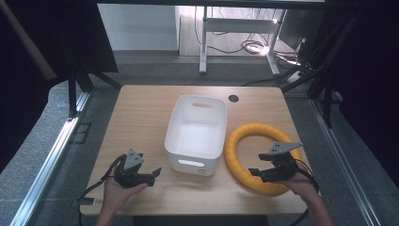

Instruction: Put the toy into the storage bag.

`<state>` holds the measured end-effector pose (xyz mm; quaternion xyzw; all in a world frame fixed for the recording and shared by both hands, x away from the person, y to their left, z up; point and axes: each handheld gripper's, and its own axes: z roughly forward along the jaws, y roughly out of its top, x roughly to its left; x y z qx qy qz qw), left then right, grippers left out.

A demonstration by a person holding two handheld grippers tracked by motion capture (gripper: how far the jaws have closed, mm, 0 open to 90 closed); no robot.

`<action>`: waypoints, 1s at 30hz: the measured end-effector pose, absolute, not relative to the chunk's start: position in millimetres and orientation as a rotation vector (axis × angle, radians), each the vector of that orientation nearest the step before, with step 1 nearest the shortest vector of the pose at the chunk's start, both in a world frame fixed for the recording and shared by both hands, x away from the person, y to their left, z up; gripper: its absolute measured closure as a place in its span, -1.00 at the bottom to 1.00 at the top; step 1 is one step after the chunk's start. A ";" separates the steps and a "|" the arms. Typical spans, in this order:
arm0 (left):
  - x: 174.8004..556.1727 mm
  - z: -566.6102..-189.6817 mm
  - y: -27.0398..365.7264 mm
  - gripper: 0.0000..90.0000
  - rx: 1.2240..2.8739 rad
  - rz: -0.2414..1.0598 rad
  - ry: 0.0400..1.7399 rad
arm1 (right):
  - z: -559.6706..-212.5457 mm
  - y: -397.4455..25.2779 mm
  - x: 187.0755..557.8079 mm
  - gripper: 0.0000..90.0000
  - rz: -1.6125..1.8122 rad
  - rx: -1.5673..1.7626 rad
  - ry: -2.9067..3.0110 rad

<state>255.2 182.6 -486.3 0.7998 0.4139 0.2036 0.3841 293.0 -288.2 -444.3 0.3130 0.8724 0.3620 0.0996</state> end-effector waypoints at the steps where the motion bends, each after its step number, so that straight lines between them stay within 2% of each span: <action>1: 254.7 -486.7 182.1 -0.70 2.038 0.521 1.058 | -441.0 -286.4 293.0 -0.35 1.033 0.909 2.623; 5: 259.5 -490.2 178.9 -0.71 2.068 0.508 1.079 | -440.7 -274.5 297.9 -0.34 0.802 0.840 2.773; 19: 263.5 -495.8 176.0 -0.71 2.120 0.512 1.092 | -480.0 -224.4 318.0 -0.25 0.471 0.800 2.957; 30: 266.3 -499.8 172.1 -0.72 2.135 0.489 1.093 | -495.1 -216.9 325.9 -0.09 0.348 0.854 2.975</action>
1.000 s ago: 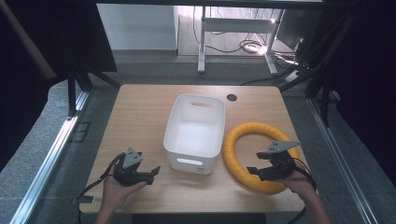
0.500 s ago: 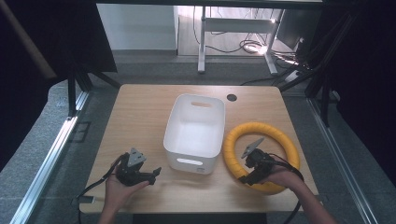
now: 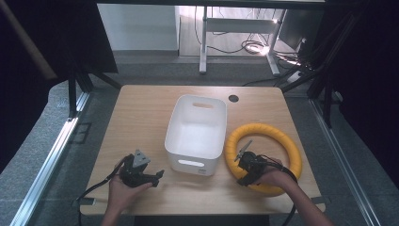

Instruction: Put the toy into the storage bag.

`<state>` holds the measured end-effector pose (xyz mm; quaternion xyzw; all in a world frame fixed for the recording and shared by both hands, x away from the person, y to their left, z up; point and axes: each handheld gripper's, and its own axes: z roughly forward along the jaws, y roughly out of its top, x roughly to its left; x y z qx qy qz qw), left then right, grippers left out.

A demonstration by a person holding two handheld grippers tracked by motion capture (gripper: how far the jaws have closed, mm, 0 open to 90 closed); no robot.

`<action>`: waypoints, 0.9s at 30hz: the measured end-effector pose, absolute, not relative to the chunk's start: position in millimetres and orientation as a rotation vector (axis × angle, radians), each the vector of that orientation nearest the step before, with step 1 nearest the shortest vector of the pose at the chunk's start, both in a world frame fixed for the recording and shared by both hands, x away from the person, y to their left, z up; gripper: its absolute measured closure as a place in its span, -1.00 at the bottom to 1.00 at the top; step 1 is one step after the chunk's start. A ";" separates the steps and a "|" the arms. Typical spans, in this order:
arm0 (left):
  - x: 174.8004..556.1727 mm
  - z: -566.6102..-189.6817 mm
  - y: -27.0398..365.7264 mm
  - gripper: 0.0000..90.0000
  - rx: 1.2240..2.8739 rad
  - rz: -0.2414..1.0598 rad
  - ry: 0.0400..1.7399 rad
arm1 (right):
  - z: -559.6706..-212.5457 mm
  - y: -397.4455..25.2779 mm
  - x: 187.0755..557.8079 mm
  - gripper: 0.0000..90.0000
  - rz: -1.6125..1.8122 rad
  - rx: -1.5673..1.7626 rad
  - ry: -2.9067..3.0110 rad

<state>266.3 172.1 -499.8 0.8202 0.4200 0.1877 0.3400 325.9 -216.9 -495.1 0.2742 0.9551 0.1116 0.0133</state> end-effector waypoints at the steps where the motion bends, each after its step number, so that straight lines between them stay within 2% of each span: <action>1: 266.3 -499.7 172.1 -0.71 2.133 0.488 1.093 | -495.8 -216.9 326.5 -0.08 0.341 0.846 2.974; 14: 266.6 -502.0 170.6 -0.71 2.151 0.489 1.083 | -499.6 -212.4 329.8 0.07 0.277 0.931 2.991; 20: 267.0 -503.0 170.0 -0.71 2.158 0.489 1.082 | -494.8 -222.0 331.6 0.08 0.396 0.970 3.006; 27: 267.5 -503.9 169.1 -0.71 2.161 0.481 1.079 | -472.3 -240.5 337.6 0.08 0.616 1.020 3.006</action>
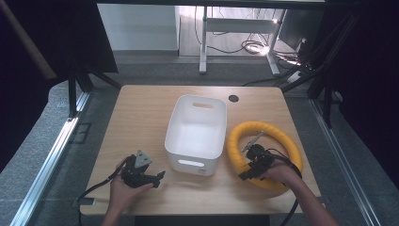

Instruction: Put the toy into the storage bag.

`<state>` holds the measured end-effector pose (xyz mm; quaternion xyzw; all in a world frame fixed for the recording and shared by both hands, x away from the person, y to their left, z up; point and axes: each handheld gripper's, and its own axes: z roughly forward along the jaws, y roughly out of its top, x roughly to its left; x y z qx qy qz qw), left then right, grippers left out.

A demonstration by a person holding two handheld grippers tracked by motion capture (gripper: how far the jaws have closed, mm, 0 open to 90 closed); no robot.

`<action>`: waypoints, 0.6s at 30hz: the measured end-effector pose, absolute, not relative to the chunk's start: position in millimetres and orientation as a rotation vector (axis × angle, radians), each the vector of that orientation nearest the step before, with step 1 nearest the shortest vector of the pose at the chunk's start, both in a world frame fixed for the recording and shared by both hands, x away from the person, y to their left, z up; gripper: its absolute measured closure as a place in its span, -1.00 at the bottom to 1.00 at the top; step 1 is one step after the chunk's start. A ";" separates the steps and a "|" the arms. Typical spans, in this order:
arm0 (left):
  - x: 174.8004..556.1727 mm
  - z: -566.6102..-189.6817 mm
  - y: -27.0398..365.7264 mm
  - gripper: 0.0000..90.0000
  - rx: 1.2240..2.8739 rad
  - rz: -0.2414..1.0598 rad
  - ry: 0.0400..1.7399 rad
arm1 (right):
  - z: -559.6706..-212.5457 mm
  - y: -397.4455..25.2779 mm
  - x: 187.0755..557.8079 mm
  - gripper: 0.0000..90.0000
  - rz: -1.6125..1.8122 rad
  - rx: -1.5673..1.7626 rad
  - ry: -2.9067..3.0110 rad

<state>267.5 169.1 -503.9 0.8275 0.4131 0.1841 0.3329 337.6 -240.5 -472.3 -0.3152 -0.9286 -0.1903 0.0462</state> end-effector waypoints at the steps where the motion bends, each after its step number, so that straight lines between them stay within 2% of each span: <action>1: 267.4 -503.8 169.1 -0.71 2.160 0.479 1.078 | -470.0 -242.6 338.1 0.08 -0.603 -0.965 -2.826; 10: 267.9 -504.3 168.5 -0.71 2.158 0.469 1.074 | -443.4 -269.5 344.1 0.08 -0.837 -0.989 -2.714; 18: 267.8 -504.0 168.7 -0.71 2.153 0.462 1.072 | -440.6 -276.8 344.5 0.08 -0.921 -1.006 -2.686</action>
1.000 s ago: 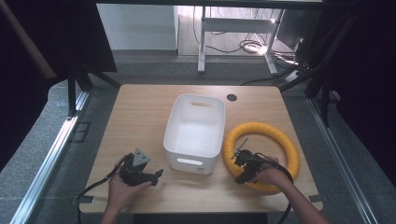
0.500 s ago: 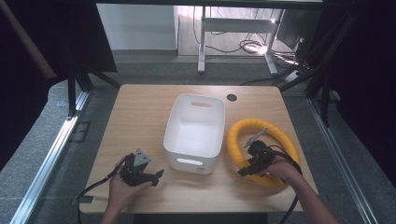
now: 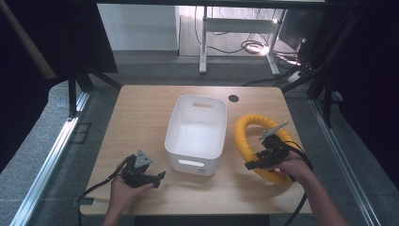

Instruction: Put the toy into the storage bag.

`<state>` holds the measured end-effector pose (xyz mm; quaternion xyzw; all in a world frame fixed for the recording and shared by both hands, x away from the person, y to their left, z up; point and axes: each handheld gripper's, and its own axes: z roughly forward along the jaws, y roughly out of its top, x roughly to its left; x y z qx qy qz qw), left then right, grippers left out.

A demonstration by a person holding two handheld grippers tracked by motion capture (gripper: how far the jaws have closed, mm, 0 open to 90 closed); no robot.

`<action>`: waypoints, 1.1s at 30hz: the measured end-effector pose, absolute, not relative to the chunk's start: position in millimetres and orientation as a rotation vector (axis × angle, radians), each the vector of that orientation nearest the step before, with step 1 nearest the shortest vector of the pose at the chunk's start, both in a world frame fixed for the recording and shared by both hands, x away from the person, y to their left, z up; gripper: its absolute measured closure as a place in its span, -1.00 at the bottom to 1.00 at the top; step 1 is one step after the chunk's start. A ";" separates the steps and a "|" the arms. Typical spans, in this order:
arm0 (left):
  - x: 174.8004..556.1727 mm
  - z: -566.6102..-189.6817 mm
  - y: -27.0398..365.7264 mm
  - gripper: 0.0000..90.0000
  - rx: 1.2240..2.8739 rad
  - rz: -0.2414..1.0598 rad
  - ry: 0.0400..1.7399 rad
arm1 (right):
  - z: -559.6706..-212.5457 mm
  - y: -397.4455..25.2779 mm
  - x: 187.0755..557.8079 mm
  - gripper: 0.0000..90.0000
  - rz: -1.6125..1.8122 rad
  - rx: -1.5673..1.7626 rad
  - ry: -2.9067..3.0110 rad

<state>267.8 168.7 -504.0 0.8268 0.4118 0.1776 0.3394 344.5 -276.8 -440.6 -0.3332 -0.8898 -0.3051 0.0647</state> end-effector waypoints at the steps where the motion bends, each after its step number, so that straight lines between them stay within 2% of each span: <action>1: 267.8 -503.9 168.8 -0.71 2.152 0.463 1.072 | -440.8 -277.5 344.5 0.08 -0.935 -1.012 -2.682; 8: 267.9 -503.9 168.7 -0.71 2.151 0.458 1.070 | -436.8 -284.4 344.7 0.09 -1.022 -1.039 -2.671; 20: 268.0 -503.5 168.5 -0.71 2.143 0.445 1.072 | -411.0 -318.0 340.2 0.09 -1.270 -1.093 -2.590; 33: 268.0 -503.6 168.4 -0.71 2.142 0.442 1.070 | -407.9 -328.0 341.3 0.09 -1.384 -1.116 -2.528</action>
